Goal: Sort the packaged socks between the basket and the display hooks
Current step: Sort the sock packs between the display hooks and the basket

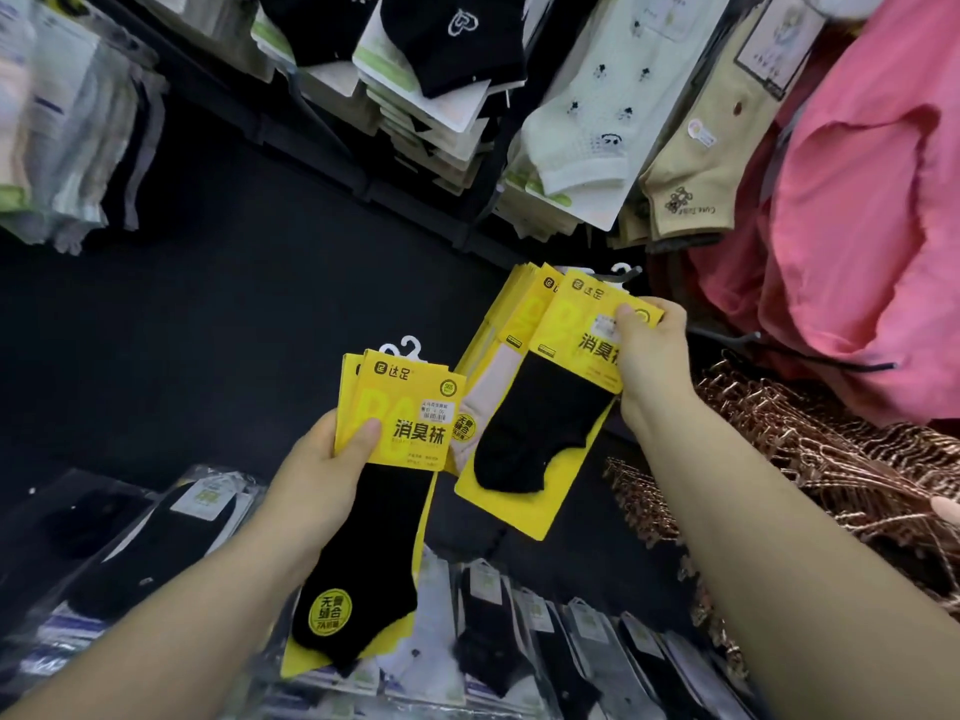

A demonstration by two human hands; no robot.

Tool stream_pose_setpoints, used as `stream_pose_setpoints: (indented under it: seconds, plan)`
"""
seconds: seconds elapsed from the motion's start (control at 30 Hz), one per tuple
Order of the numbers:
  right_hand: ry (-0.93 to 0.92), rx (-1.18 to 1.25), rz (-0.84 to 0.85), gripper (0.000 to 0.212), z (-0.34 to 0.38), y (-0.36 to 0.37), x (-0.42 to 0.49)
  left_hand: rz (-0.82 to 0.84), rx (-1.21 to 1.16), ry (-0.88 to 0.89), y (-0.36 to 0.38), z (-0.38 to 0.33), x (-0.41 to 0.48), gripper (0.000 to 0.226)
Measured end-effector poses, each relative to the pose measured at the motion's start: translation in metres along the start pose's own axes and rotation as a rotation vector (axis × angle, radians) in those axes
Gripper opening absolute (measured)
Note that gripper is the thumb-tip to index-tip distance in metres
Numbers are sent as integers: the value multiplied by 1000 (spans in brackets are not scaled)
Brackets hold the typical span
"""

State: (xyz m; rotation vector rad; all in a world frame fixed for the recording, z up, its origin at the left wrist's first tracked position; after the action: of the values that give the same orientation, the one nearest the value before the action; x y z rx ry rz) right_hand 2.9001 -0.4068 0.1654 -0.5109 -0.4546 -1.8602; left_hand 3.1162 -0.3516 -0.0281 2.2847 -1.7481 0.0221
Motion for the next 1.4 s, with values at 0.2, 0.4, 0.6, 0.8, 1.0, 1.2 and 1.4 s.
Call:
stream_pose_setpoints:
  seconds: [0.2, 0.4, 0.6, 0.8, 1.0, 1.2, 1.4]
  plan:
    - [100, -81, 54, 22, -10, 17, 11, 11, -15, 2, 0, -3, 1, 15]
    - [41, -221, -65, 36, -13, 8, 9, 63, -51, 1, 2, -5, -2, 16]
    - [-49, -428, 263, 28, -11, 27, -58, 92, -71, 22, 9, -11, -7, 14]
    - [70, -278, 526, 27, -20, 41, -99, 171, -113, 33, 15, -13, -11, 13]
    - [66, -99, 271, 18, -14, 4, -63, 72, -41, 60, 6, -14, -5, 27]
    - [-36, -87, 30, 18, 12, -8, -12, 2, 86, 95, 4, -16, -7, 20]
    - [6, -233, 77, 19, 0, 21, 12, 29, 104, 98, 9, -20, -10, 20]
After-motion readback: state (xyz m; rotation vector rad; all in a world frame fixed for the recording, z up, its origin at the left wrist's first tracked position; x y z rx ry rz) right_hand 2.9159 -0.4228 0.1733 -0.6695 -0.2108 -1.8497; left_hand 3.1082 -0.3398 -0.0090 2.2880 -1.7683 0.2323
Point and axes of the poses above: each hand's wrist, its own x-axis towards the middle knuckle, its own y-axis out of the palm, z = x × y, the point moved 4 cm from there along x, towards the middle knuckle, and after that the axes turned 8 degrees about x, right-handed, at the moved point
